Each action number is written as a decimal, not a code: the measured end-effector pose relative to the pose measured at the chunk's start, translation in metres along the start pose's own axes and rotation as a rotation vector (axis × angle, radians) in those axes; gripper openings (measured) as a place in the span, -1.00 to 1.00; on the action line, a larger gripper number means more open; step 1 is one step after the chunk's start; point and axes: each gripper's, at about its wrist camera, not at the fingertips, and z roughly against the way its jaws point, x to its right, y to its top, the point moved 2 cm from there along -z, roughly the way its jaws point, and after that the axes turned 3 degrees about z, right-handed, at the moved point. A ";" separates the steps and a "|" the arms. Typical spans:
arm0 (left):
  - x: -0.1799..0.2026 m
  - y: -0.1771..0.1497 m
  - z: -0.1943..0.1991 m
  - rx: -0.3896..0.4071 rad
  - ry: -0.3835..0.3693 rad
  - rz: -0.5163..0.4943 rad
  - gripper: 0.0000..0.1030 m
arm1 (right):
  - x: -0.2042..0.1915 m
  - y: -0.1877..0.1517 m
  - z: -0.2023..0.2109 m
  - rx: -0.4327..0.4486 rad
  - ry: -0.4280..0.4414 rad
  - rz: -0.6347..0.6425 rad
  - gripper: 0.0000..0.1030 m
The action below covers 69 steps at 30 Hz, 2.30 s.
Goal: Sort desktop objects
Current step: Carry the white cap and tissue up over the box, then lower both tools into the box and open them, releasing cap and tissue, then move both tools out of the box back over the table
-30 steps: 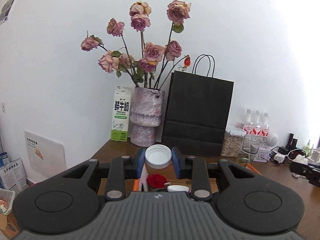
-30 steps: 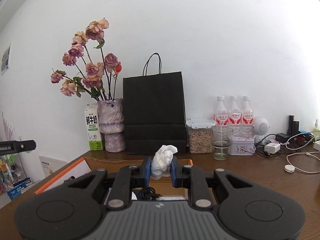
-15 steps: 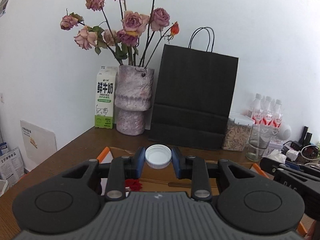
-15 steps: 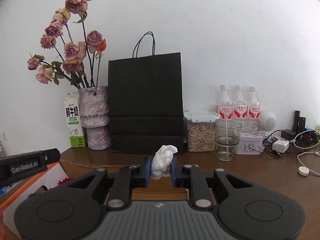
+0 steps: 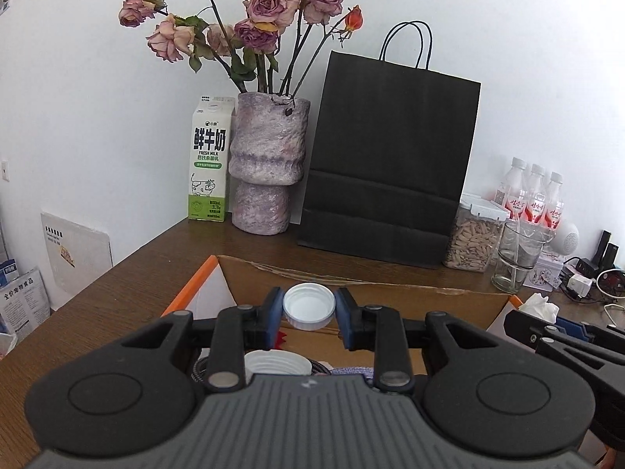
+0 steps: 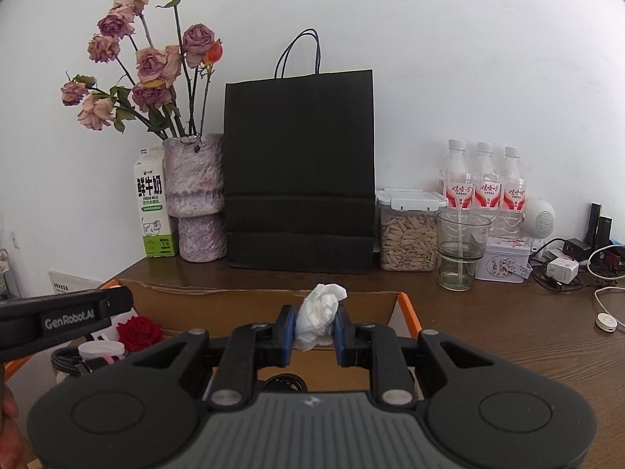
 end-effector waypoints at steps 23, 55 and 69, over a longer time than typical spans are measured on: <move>-0.012 0.009 0.028 0.164 0.015 0.068 1.00 | 0.003 0.003 0.020 0.041 -0.012 -0.010 1.00; -0.029 -0.032 0.073 0.152 -0.023 -0.012 1.00 | 0.005 -0.033 0.063 0.019 -0.053 -0.053 1.00; -0.053 -0.056 0.116 0.176 -0.004 -0.068 1.00 | -0.013 -0.071 0.124 0.125 -0.038 0.013 1.00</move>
